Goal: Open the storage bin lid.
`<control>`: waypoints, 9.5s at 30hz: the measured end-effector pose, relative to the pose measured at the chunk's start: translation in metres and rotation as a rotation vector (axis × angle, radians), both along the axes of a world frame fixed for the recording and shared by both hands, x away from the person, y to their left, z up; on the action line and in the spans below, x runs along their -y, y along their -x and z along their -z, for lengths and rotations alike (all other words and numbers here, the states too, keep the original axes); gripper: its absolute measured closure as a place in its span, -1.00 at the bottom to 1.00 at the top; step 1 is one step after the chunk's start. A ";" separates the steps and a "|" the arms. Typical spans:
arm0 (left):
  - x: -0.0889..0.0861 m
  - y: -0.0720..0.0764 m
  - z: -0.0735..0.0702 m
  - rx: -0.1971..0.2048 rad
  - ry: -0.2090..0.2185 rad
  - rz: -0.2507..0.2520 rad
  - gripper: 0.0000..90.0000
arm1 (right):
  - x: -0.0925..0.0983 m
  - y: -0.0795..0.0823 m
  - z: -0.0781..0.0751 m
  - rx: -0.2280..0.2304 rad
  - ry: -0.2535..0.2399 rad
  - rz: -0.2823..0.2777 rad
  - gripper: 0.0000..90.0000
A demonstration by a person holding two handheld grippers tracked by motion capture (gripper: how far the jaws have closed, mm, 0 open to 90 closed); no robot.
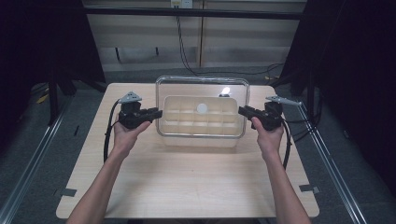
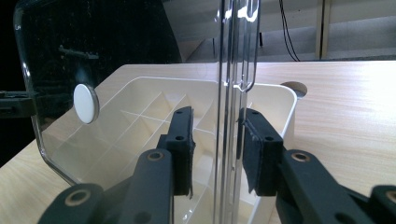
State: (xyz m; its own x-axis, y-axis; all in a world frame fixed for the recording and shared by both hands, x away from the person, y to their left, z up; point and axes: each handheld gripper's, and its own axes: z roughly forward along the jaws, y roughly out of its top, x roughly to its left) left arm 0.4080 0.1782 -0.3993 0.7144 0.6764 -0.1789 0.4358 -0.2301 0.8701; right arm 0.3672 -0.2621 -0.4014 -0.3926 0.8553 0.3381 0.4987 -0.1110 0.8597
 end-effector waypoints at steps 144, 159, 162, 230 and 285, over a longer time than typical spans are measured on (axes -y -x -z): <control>-0.023 0.149 0.020 -0.069 -0.113 0.139 0.71 | -0.009 0.156 0.020 -0.129 0.050 -0.146 0.49; -0.034 0.167 0.039 -0.130 -0.124 0.136 0.71 | -0.020 0.165 0.035 -0.181 0.038 -0.179 0.49; -0.033 0.166 0.043 -0.139 -0.129 0.143 0.70 | -0.018 0.164 0.042 -0.201 0.034 -0.178 0.49; -0.019 0.137 0.078 -0.288 -0.186 0.184 0.28 | -0.034 0.130 0.079 -0.339 0.168 -0.152 -0.04; -0.029 0.136 0.069 -0.189 -0.124 0.116 -0.22 | -0.020 0.148 0.059 -0.096 0.165 -0.103 -0.28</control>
State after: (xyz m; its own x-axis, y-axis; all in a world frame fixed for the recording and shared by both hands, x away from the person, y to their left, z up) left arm 0.2722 0.2070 -0.4679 0.7507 0.6167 -0.2369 0.5520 -0.3885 0.7378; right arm 0.2194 -0.2424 -0.4599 -0.4538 0.8590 0.2370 0.5802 0.0829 0.8103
